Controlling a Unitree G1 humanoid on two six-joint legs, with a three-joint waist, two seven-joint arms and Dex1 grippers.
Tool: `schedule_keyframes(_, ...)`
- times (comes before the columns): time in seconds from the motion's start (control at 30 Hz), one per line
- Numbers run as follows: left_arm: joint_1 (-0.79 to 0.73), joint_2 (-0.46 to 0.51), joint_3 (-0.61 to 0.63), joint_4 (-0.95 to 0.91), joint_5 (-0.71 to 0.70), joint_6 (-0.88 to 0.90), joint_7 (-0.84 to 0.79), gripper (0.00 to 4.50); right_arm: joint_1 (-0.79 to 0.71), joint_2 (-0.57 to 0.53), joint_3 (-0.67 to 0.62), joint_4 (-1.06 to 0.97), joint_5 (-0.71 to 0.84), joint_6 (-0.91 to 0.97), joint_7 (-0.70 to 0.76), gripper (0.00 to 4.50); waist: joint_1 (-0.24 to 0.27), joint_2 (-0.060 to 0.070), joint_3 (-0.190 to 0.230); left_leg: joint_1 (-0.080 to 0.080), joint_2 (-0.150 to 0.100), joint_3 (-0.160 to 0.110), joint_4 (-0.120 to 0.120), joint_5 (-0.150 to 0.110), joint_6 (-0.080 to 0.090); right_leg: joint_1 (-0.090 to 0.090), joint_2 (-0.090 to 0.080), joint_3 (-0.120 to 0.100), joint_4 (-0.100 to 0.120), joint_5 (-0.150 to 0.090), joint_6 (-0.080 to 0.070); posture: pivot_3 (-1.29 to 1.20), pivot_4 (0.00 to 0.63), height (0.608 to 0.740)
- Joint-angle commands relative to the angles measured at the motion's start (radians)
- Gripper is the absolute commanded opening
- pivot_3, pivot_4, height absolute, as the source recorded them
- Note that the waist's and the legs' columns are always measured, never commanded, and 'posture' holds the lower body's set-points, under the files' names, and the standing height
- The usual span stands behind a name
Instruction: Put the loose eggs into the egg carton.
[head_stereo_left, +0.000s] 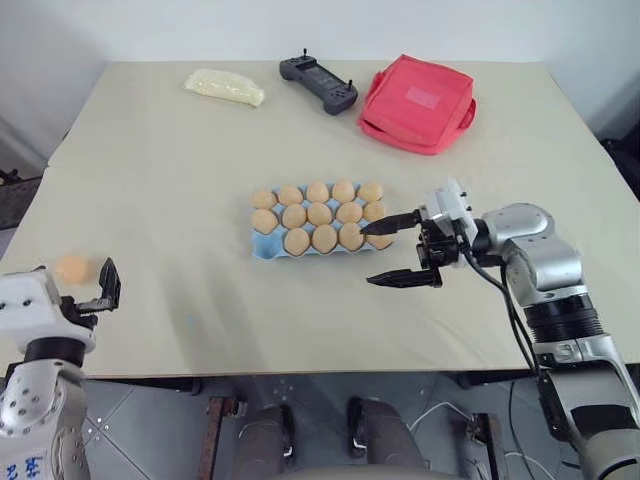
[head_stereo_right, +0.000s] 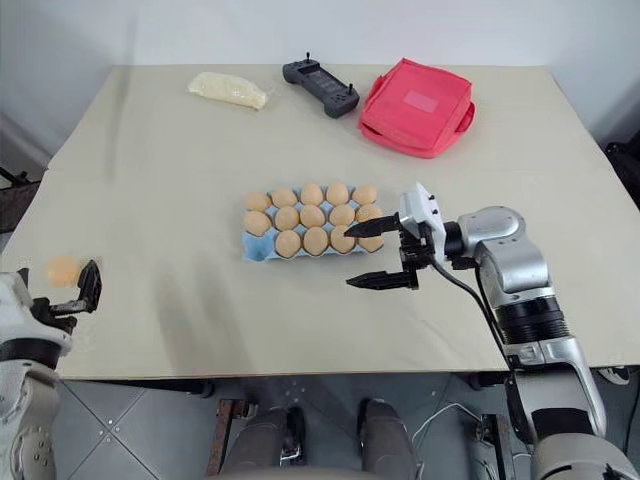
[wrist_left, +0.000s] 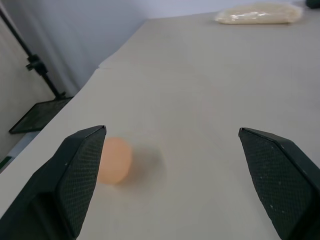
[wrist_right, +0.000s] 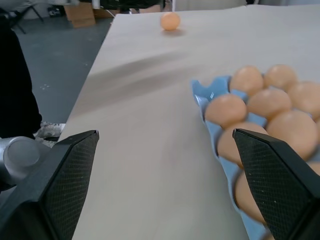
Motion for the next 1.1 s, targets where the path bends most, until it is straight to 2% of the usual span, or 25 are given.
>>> schedule_keyframes(0.03, -0.064, 0.029, 0.035, 0.047, 0.034, 0.041, 0.053, 4.5, 0.0, 0.004, -0.005, -0.035, 0.003, -0.011, -0.006, 4.48, 0.0, 0.0, 0.0, 0.0, 0.0, 0.0, 0.0, 0.0, 0.0, 0.0, 0.0, 0.0, 0.0, 0.0, 0.0, 0.0, 0.15, 0.74)
schedule_keyframes(0.17, -0.151, 0.057, 0.036, 0.128, 0.057, 0.1, 0.091, 4.5, 0.019, 0.006, -0.008, -0.066, 0.005, -0.001, -0.028, 4.48, 0.0, 0.0, 0.0, 0.0, 0.0, 0.0, 0.0, 0.001, -0.001, 0.0, 0.0, 0.0, 0.0, 0.001, 0.002, 0.0, 0.15, 0.74)
schedule_keyframes(0.57, -0.293, 0.196, 0.024, 0.411, 0.091, 0.161, 0.049, 4.5, 0.055, -0.005, -0.025, -0.103, 0.011, 0.008, -0.066, 4.48, -0.002, -0.001, 0.0, 0.0, 0.0, 0.001, -0.001, 0.001, -0.004, -0.001, 0.0, -0.001, 0.001, 0.001, 0.002, 0.0, 0.15, 0.74)
schedule_keyframes(0.97, -0.349, 0.222, -0.035, 0.596, 0.113, 0.113, -0.019, 4.5, 0.059, -0.003, -0.029, -0.104, 0.008, 0.004, -0.089, 4.48, -0.002, -0.002, 0.0, 0.0, 0.0, 0.001, -0.001, 0.001, -0.006, -0.002, 0.0, -0.002, 0.001, 0.002, 0.003, 0.0, 0.15, 0.74)
schedule_keyframes(1.07, -0.35, 0.234, -0.049, 0.622, 0.136, 0.086, -0.02, 3.95, 0.058, 0.0, -0.029, -0.102, 0.007, 0.002, -0.095, 4.5, -0.002, -0.002, 0.0, 0.0, 0.0, 0.001, -0.001, 0.001, -0.006, -0.002, 0.0, -0.003, 0.001, 0.002, 0.003, 0.0, 0.15, 0.74)
schedule_keyframes(1.1, -0.351, 0.237, -0.05, 0.628, 0.138, 0.079, -0.021, 3.6, 0.057, 0.001, -0.029, -0.102, 0.007, 0.001, -0.098, 4.5, -0.002, -0.002, 0.0, 0.0, 0.0, 0.001, -0.001, 0.001, -0.006, -0.002, 0.0, -0.003, 0.001, 0.002, 0.003, 0.0, 0.15, 0.74)
